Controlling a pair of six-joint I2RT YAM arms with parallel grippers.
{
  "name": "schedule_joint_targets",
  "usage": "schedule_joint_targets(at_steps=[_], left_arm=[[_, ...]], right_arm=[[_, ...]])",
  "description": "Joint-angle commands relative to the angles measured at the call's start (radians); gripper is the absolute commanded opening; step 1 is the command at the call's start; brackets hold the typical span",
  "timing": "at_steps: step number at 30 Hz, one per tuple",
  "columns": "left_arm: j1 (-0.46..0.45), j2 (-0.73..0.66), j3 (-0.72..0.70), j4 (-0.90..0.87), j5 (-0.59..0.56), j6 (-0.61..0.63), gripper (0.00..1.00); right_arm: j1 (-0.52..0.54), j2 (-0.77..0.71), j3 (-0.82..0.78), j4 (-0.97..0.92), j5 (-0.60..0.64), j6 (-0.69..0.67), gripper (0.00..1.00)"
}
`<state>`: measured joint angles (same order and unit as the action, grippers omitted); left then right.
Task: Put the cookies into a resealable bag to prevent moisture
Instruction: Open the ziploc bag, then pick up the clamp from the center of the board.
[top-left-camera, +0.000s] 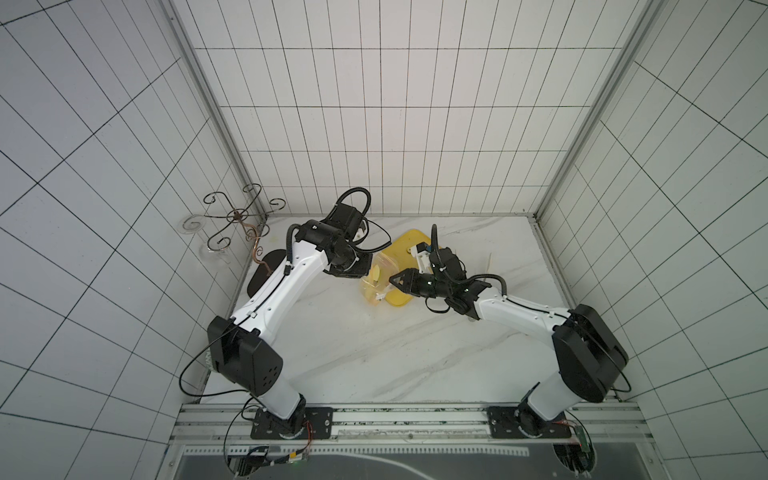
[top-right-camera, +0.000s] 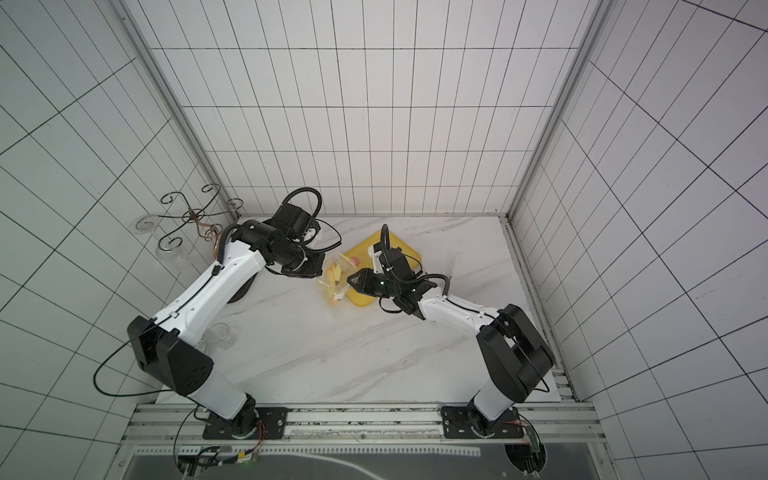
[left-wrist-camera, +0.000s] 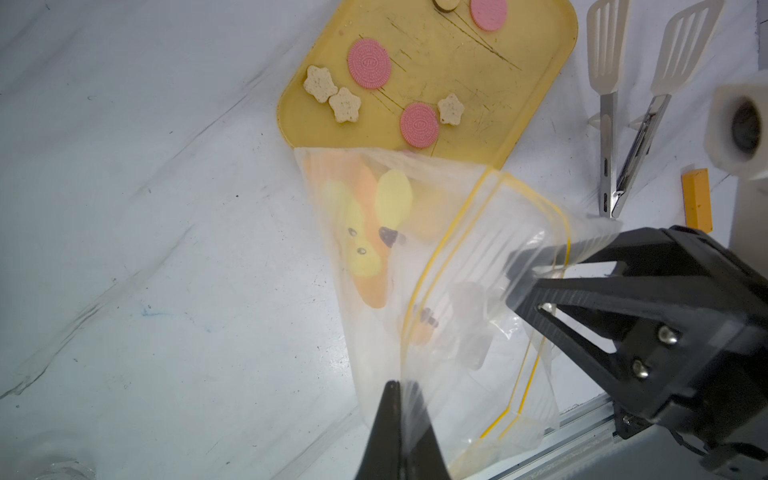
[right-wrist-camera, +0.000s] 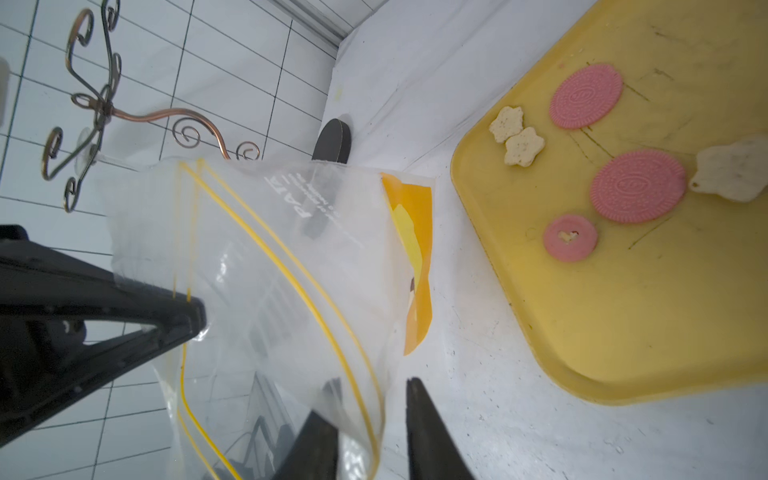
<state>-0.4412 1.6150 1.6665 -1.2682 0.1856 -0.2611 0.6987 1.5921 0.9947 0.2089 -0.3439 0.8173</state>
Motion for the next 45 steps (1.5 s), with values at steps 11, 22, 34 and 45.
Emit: schedule_joint_targets(at_steps=[11, 22, 34, 45], left_arm=[[-0.007, 0.011, 0.029, -0.041, -0.026, 0.015, 0.0], [0.028, -0.054, -0.058, -0.075, -0.141, 0.001, 0.0], [0.038, -0.006, -0.029, -0.056, -0.086, 0.021, 0.0], [0.038, -0.005, -0.034, -0.047, -0.09, 0.03, 0.0]], right_arm=[[-0.074, -0.472, -0.056, -0.37, 0.414, -0.441, 0.79], [-0.215, -0.362, -0.268, -0.288, 0.717, -0.494, 1.0], [-0.335, -0.16, -0.358, -0.103, 0.589, -0.494, 1.0], [-0.375, 0.006, -0.33, 0.002, 0.644, -0.492, 0.91]])
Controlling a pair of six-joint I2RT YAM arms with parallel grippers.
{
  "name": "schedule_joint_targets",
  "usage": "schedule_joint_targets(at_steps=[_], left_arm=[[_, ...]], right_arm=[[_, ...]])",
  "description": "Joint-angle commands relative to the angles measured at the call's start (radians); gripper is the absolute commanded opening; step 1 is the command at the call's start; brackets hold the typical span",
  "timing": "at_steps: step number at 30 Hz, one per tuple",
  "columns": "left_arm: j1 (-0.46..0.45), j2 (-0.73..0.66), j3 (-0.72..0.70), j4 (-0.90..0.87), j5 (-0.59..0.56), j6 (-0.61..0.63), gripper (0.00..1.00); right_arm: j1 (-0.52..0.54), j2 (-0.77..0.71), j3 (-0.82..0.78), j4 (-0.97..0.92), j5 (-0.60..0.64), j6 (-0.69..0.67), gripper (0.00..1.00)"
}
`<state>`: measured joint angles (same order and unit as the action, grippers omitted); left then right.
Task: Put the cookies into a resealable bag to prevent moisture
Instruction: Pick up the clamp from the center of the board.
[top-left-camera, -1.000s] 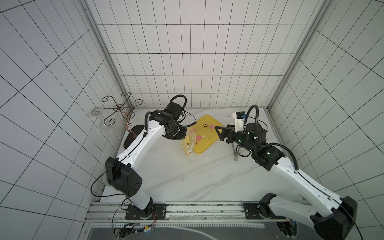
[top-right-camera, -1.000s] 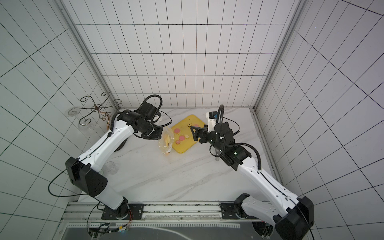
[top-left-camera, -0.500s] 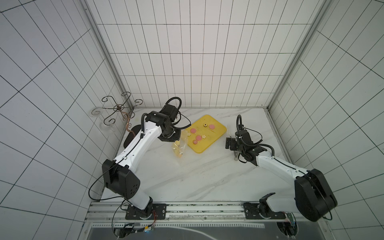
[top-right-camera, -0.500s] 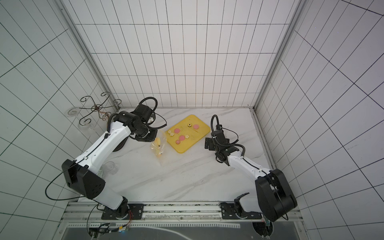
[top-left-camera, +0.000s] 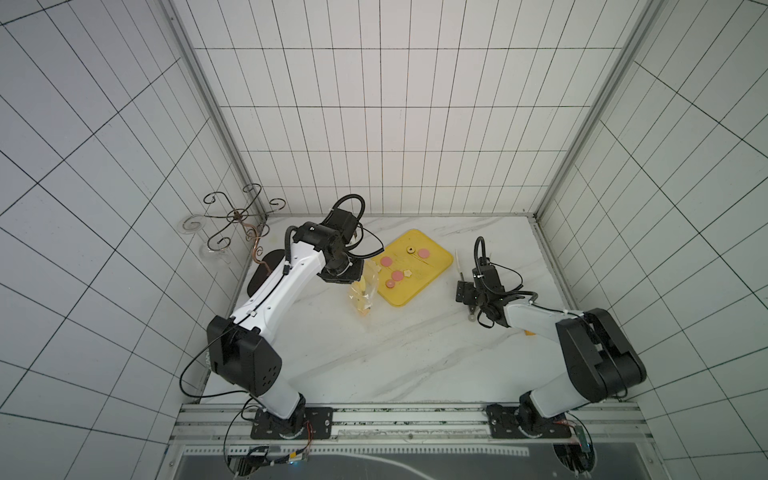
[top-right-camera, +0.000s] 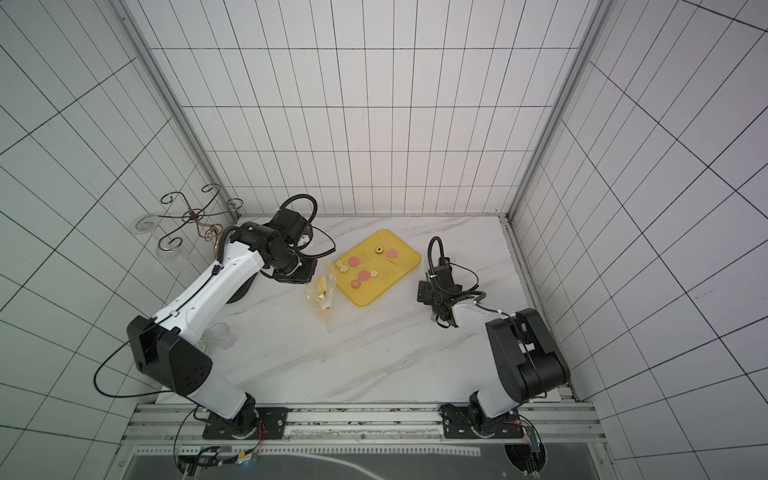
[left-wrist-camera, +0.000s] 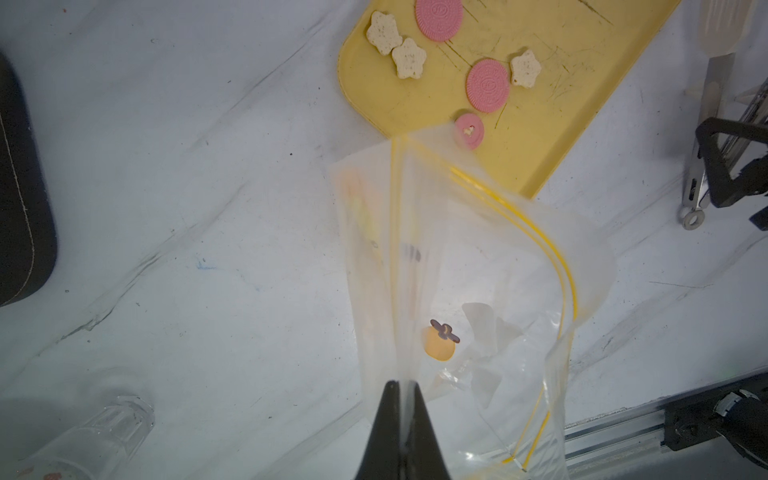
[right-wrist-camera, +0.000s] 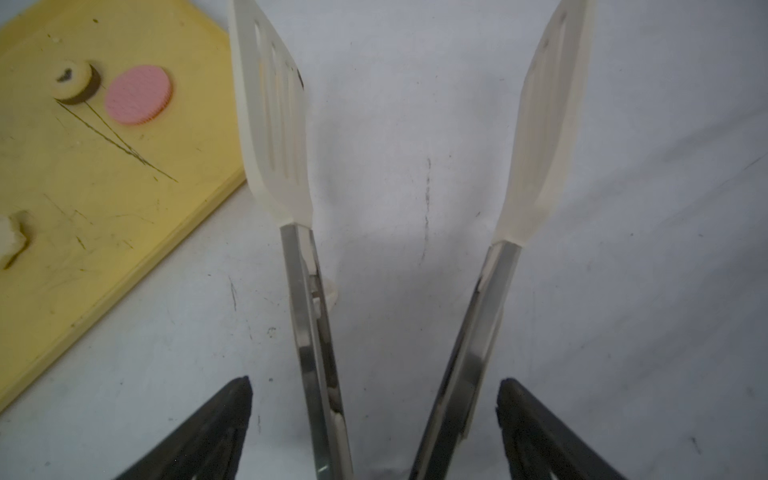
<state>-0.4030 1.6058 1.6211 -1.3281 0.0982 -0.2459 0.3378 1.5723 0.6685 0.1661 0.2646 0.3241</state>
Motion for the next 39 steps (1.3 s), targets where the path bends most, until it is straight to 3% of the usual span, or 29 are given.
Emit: schedule_joint_targets(at_steps=[1, 14, 23, 25, 35, 39], left_arm=[[0.001, 0.003, 0.01, 0.014, -0.005, 0.014, 0.0], [0.0, -0.004, -0.008, 0.018, -0.006, 0.017, 0.0], [0.003, -0.023, -0.03, 0.019, -0.021, 0.019, 0.0], [0.004, -0.022, -0.029, 0.017, -0.024, 0.02, 0.0], [0.025, -0.001, 0.005, 0.023, -0.032, 0.027, 0.0], [0.026, 0.009, 0.013, 0.024, -0.037, 0.028, 0.0]], right_arm=[[-0.019, 0.035, -0.006, 0.064, 0.033, 0.0, 0.9], [-0.045, 0.136, 0.084, 0.095, 0.038, -0.023, 0.78], [-0.051, 0.072, 0.068, 0.14, -0.026, -0.072, 0.38], [-0.05, 0.026, 0.069, 0.102, -0.045, -0.076, 0.34], [0.027, -0.237, 0.133, -0.278, -0.244, -0.266, 0.32], [0.106, -0.237, 0.206, -0.427, -0.324, -0.377, 0.35]])
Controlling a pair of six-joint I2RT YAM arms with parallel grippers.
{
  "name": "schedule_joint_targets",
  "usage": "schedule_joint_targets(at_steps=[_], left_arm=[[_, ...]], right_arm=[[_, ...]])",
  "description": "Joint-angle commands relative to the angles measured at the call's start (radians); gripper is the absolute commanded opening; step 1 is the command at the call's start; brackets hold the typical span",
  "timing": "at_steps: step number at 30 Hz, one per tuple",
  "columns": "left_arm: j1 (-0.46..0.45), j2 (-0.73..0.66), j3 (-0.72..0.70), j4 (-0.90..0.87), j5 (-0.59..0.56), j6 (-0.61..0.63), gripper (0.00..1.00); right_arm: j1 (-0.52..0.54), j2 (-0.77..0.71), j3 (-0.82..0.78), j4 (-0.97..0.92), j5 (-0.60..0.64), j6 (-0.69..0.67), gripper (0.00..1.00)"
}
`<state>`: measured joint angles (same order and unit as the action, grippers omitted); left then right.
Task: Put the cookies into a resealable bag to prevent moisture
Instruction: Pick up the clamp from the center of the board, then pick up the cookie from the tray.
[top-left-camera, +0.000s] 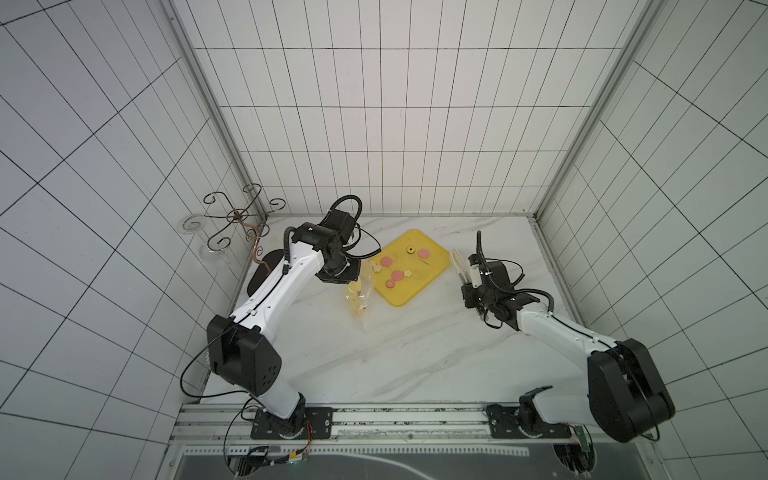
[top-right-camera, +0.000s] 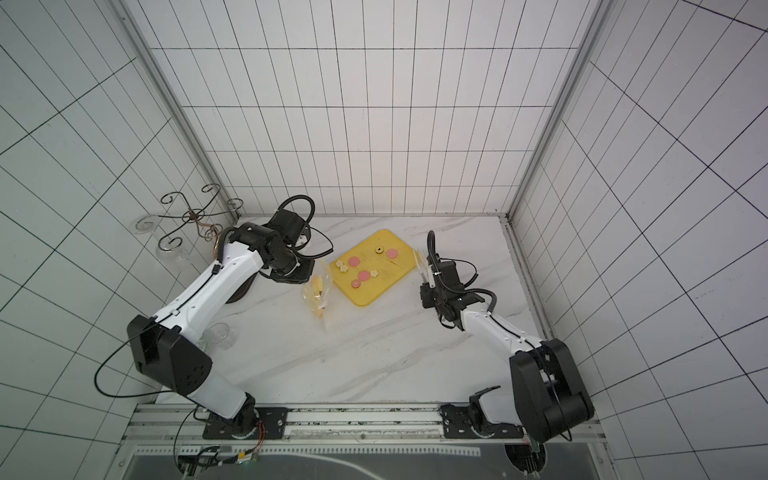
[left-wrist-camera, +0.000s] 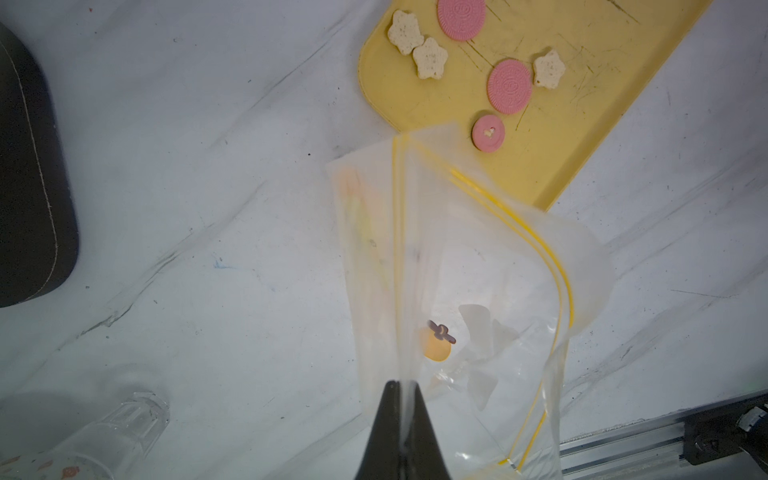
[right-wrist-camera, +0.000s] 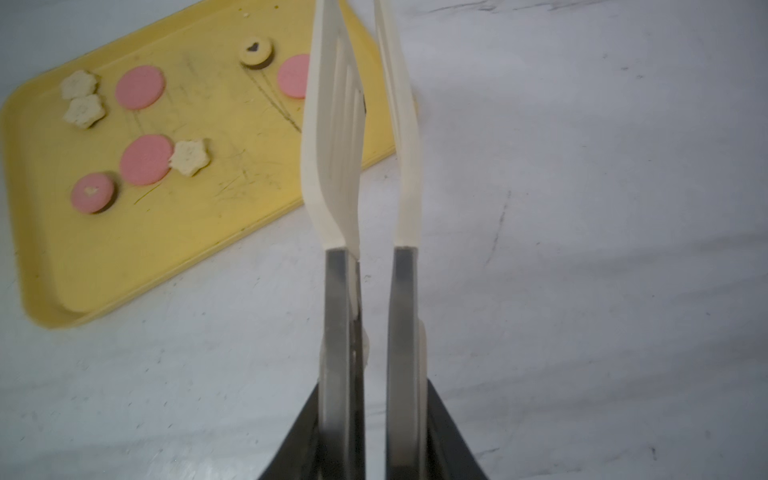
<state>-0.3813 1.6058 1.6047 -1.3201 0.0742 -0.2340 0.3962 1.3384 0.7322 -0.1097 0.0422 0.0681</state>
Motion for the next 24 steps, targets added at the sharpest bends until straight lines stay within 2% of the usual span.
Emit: schedule_joint_targets(at_steps=[1, 4, 8, 16, 24], left_arm=[[0.004, 0.011, 0.033, 0.017, -0.014, 0.017, 0.0], [0.005, 0.016, 0.039, 0.017, -0.019, 0.018, 0.0], [0.005, 0.013, 0.039, 0.017, -0.021, 0.016, 0.0], [0.005, 0.011, 0.015, 0.027, -0.014, 0.019, 0.0], [0.005, 0.013, 0.019, 0.028, -0.002, 0.024, 0.0]], right_arm=[[0.076, 0.013, 0.168, -0.182, -0.115, -0.153, 0.35], [0.137, 0.067, 0.236, -0.246, -0.136, -0.223, 0.36], [0.165, 0.128, 0.287, -0.252, -0.155, -0.262, 0.4], [0.169, 0.256, 0.391, -0.282, -0.102, -0.316, 0.45], [0.158, 0.348, 0.475, -0.289, -0.028, -0.306, 0.48]])
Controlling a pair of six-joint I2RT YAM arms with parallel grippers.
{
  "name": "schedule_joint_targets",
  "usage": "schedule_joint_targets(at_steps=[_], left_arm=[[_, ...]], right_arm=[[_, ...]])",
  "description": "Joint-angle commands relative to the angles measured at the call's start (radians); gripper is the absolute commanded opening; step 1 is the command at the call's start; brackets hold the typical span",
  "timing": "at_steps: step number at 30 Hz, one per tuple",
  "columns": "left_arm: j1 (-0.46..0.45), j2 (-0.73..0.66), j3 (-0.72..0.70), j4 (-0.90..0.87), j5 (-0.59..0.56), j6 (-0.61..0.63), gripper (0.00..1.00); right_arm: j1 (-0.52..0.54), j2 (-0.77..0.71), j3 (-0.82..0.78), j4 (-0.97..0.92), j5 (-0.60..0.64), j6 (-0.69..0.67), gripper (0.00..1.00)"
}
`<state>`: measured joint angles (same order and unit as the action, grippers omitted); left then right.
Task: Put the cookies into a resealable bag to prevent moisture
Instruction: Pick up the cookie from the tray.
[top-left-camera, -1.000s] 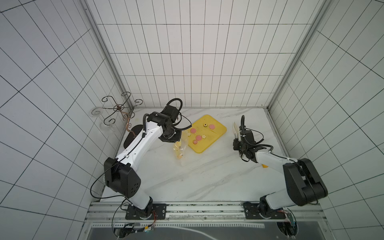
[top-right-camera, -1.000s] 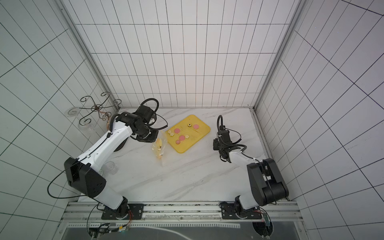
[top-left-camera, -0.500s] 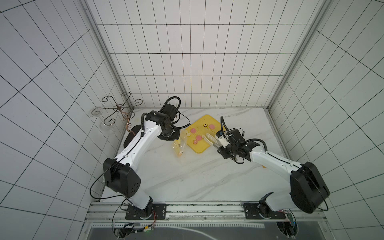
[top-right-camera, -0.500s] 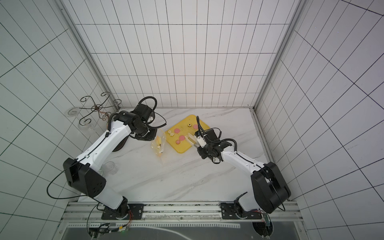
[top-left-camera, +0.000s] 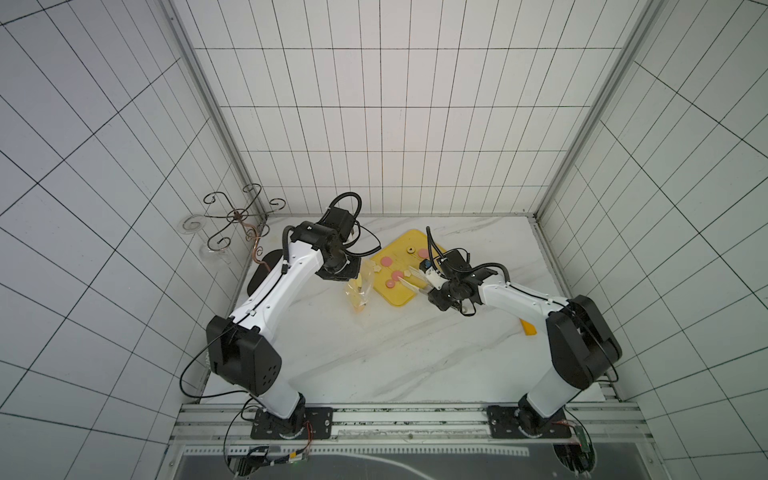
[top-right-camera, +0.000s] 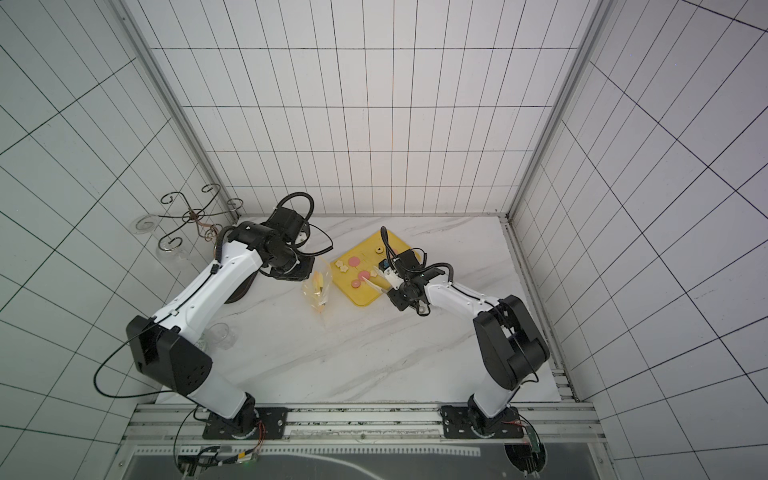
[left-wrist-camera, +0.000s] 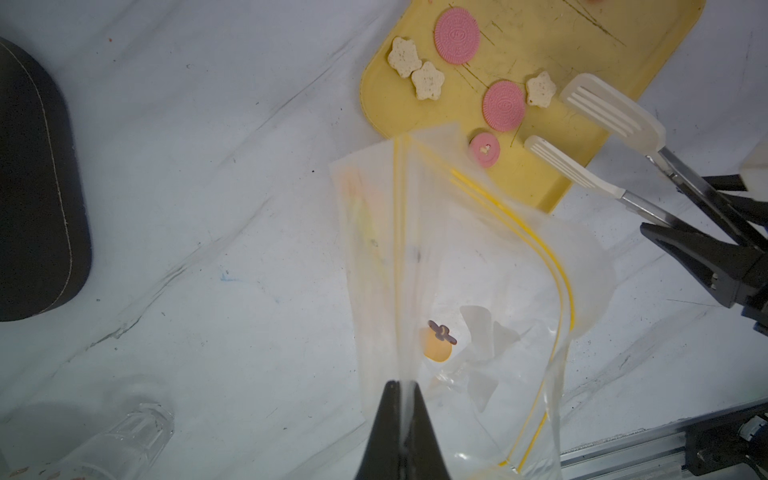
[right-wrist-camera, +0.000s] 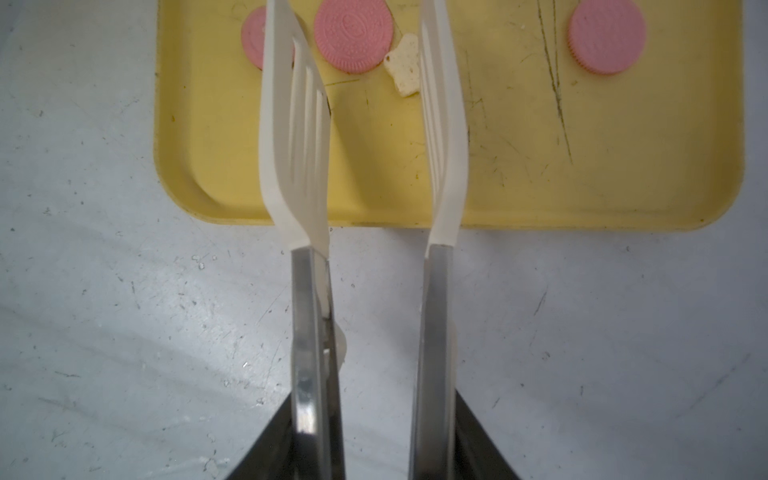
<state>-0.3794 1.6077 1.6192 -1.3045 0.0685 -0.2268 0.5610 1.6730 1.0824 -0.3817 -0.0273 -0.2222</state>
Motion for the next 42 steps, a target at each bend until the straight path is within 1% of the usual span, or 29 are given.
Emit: schedule_joint_targets(at_steps=[1, 3, 11, 17, 27, 33, 39, 42], left_arm=[[0.004, 0.013, 0.002, 0.009, 0.002, 0.02, 0.0], [0.004, 0.014, -0.001, 0.005, -0.006, 0.021, 0.0], [0.004, 0.021, 0.023, -0.012, -0.009, 0.019, 0.0], [0.007, 0.027, 0.038, -0.017, -0.001, 0.018, 0.0], [0.007, 0.029, 0.045, -0.018, 0.018, 0.025, 0.0], [0.007, 0.03, 0.052, -0.019, 0.019, 0.024, 0.0], [0.006, 0.031, 0.048, -0.015, 0.023, 0.027, 0.0], [0.007, 0.037, 0.053, -0.011, 0.031, 0.027, 0.0]], right_arm=[[-0.012, 0.02, 0.131, -0.018, 0.049, -0.013, 0.48], [-0.024, 0.034, 0.152, -0.016, 0.055, -0.005, 0.48], [-0.039, 0.102, 0.208, -0.032, -0.026, -0.027, 0.49], [-0.038, 0.149, 0.235, -0.055, -0.029, -0.049, 0.5], [-0.031, 0.137, 0.216, -0.069, -0.005, -0.051, 0.44], [-0.033, 0.148, 0.239, -0.069, -0.008, -0.039, 0.36], [-0.038, 0.121, 0.233, -0.07, -0.017, -0.029, 0.31], [-0.038, 0.094, 0.222, -0.073, -0.017, -0.022, 0.31]])
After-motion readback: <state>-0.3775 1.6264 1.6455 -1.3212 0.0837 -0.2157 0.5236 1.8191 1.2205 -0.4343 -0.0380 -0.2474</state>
